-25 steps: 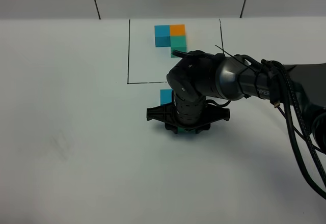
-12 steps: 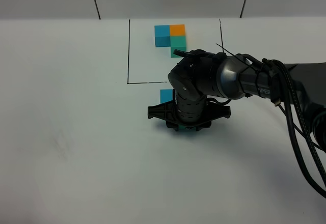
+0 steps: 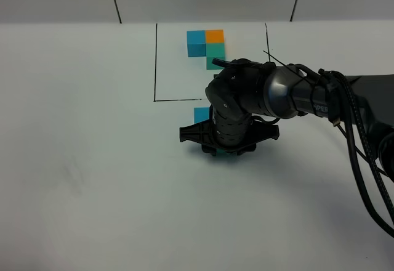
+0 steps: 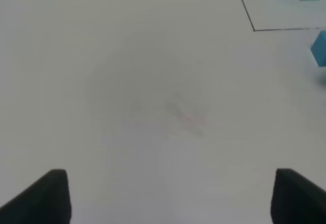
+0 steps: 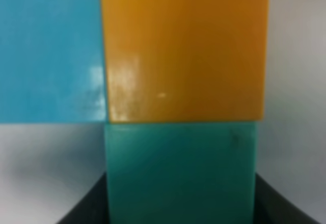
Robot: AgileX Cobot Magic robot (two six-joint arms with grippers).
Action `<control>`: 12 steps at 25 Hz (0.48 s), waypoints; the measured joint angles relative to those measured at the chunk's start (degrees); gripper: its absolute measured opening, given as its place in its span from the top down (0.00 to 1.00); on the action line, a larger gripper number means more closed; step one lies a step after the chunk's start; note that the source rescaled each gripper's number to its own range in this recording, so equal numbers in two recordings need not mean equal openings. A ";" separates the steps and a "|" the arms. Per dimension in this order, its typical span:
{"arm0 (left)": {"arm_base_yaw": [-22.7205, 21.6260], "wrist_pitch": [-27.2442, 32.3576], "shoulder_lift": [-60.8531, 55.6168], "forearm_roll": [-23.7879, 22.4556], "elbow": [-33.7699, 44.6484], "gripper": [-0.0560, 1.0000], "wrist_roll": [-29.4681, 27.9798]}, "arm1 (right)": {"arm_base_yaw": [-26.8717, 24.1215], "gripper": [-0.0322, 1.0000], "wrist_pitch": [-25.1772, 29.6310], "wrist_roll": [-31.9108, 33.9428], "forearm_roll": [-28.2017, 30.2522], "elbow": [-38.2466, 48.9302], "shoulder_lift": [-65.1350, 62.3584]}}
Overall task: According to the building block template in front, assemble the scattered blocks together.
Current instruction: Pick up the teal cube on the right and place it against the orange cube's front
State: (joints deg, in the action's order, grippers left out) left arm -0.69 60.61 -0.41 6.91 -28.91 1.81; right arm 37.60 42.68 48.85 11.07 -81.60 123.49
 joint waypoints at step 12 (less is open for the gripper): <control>0.00 0.00 0.00 0.00 0.00 0.28 0.00 | -0.42 0.96 -0.12 -0.79 -0.24 0.00 0.00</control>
State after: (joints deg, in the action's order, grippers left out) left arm -0.69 60.61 -0.41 6.91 -28.91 1.81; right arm 37.19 42.56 48.06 10.83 -81.60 123.49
